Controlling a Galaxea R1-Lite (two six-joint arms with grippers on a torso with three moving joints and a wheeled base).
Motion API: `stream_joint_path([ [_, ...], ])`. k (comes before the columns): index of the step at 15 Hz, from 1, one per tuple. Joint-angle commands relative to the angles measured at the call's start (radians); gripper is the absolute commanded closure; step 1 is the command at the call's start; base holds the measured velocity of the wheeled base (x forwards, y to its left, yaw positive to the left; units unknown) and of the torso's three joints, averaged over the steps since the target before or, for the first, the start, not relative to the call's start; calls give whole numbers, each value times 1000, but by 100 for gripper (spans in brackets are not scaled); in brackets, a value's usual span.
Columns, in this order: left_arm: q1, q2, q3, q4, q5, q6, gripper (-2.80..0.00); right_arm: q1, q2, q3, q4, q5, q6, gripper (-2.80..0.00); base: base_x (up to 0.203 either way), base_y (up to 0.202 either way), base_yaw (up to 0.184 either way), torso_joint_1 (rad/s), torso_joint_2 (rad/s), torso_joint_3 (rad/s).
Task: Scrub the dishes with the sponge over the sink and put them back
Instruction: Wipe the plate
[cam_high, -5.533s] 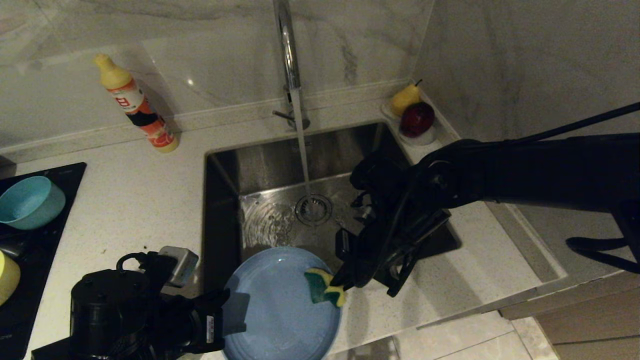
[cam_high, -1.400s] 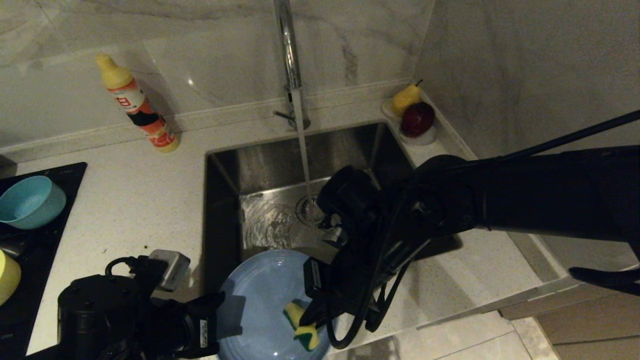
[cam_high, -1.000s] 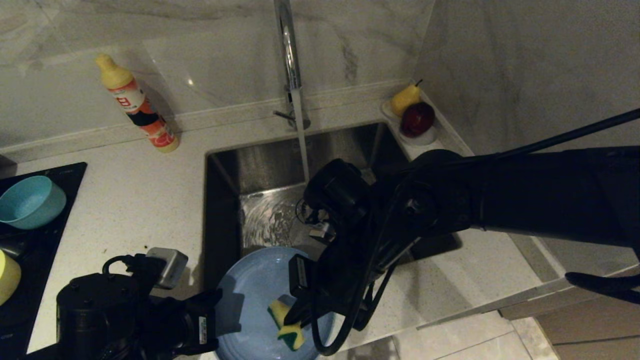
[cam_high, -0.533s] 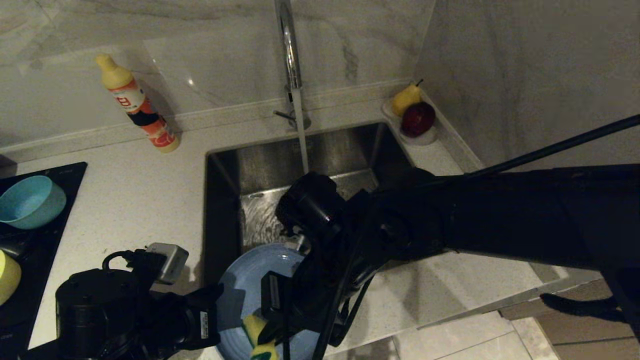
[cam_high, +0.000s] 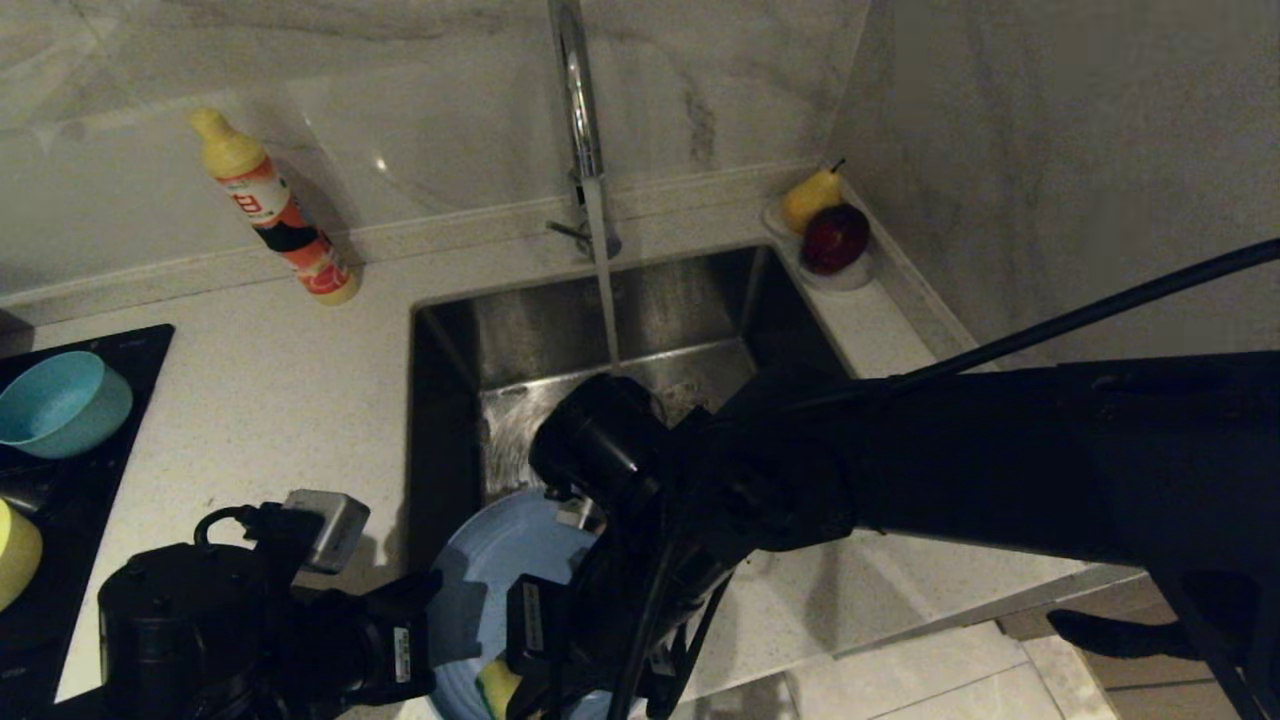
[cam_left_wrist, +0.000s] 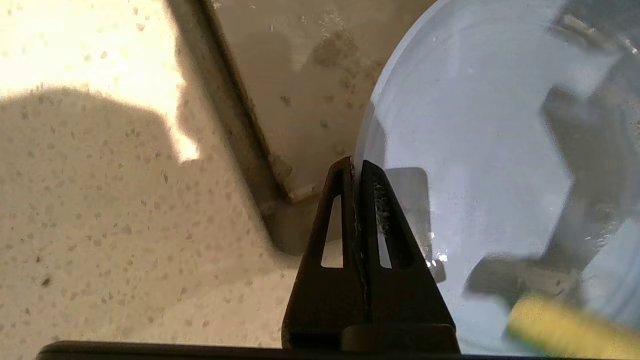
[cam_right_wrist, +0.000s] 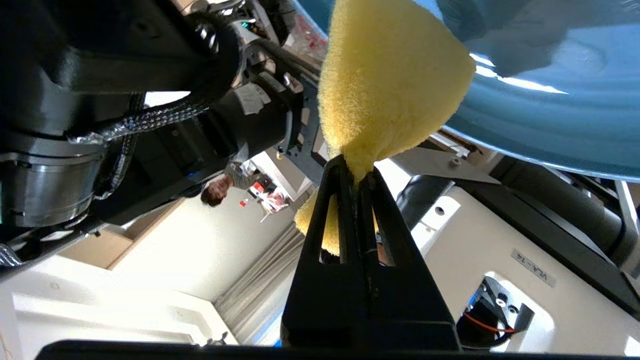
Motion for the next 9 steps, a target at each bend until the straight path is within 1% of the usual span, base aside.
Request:
stream_joint_path([
  [1, 0, -6, 4, -6, 2, -2, 0, -28, -13, 1, 16, -1, 5, 0, 0, 0, 0, 0, 0, 0],
  [3, 1, -15, 5, -6, 3, -1, 0, -35, -31, 9, 31, -1, 5, 0, 0, 0, 0, 0, 0, 0],
  [5, 1, -17, 9, -4, 0, -8, 0, -35, -47, 22, 91, -1, 3, 0, 0, 0, 0, 0, 0, 0],
  [9, -1, -23, 12, -4, 1, -5, 0, -53, -69, 81, 106, -15, 0, 0, 0, 0, 0, 0, 0, 0],
])
